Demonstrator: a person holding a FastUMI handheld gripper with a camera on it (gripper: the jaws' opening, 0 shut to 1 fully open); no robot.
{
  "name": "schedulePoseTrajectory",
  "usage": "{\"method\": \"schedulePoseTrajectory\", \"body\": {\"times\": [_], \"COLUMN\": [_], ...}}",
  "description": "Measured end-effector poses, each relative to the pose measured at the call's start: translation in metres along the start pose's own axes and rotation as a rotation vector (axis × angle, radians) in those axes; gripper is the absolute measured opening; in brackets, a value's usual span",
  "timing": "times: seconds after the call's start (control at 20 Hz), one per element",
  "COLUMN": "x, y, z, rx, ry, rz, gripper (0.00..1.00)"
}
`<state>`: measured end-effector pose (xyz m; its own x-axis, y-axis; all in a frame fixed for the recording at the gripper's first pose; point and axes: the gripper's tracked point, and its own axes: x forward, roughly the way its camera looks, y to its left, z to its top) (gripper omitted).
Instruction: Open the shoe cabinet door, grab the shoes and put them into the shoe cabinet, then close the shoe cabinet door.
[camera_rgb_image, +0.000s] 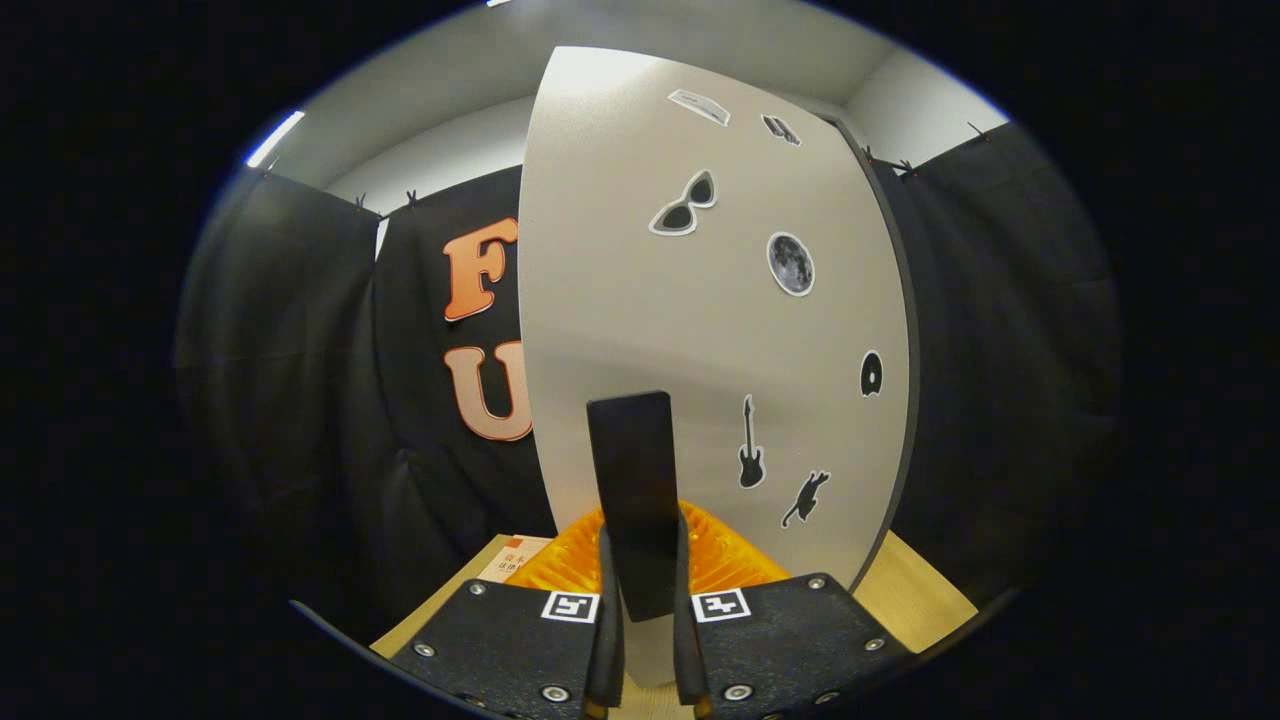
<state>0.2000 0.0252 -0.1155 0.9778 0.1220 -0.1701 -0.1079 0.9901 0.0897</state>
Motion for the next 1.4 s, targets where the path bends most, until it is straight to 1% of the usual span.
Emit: {"method": "schedulePoseTrajectory", "body": {"times": [0.3, 0.45, 0.65, 0.85, 1.15, 1.4], "x": [-0.022, -0.036, -0.057, -0.071, -0.089, -0.094], "y": [-0.018, -0.035, -0.060, -0.095, -0.143, -0.193], "z": [-0.001, -0.001, -0.001, -0.003, -0.002, -0.004], "rx": [0.000, 0.013, 0.016, 0.039, 0.022, 0.017], "ry": [0.006, 0.001, -0.010, -0.016, -0.027, -0.017], "rz": [0.052, 0.080, 0.090, 0.070, 0.037, -0.009], "gripper": [0.20, 0.20, 0.19, 0.19, 0.18, 0.16]}}
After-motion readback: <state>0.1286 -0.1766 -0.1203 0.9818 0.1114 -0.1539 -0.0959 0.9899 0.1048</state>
